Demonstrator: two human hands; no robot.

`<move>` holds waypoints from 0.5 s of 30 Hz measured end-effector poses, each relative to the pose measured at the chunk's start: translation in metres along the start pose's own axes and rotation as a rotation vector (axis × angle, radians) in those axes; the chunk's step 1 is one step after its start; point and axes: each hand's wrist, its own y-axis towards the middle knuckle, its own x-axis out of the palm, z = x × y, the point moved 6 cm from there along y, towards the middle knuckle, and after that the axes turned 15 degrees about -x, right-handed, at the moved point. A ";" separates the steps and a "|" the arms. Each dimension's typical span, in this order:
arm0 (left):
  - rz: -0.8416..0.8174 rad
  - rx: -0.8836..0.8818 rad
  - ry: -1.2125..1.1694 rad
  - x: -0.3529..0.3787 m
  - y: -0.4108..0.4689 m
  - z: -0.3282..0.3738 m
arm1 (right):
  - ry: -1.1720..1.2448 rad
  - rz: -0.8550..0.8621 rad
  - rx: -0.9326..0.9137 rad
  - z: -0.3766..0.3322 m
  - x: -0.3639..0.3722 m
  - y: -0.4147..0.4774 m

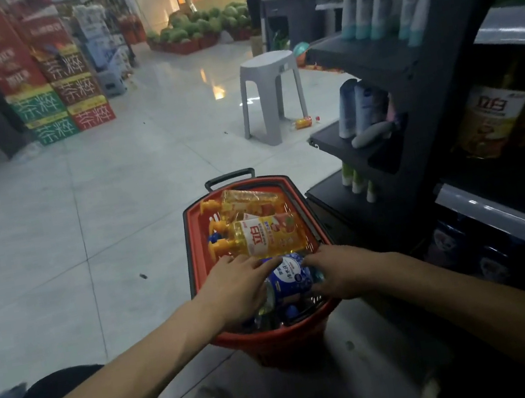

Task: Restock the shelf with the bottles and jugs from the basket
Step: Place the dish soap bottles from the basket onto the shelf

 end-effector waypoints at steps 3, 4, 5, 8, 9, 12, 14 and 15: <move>-0.036 -0.002 -0.076 0.017 0.014 -0.003 | -0.079 -0.007 0.026 0.018 0.001 0.006; -0.048 -0.001 -0.084 0.023 0.019 -0.005 | -0.155 -0.012 0.045 0.024 0.000 0.010; -0.060 -0.008 -0.081 0.031 0.024 -0.008 | -0.211 -0.001 0.046 0.027 -0.003 0.014; -0.140 -0.036 -0.059 0.048 0.043 -0.008 | -0.150 0.091 -0.033 0.026 -0.011 0.028; -0.152 -0.031 -0.056 0.052 0.046 -0.004 | -0.120 0.113 -0.048 0.025 -0.012 0.030; -0.163 0.028 -0.021 0.059 0.048 -0.002 | -0.180 0.113 -0.078 0.028 -0.007 0.038; -0.172 0.044 -0.027 0.065 0.048 -0.010 | -0.211 0.107 -0.086 0.030 -0.006 0.045; -0.167 0.046 -0.032 0.066 0.049 -0.014 | -0.206 0.117 -0.094 0.029 -0.006 0.050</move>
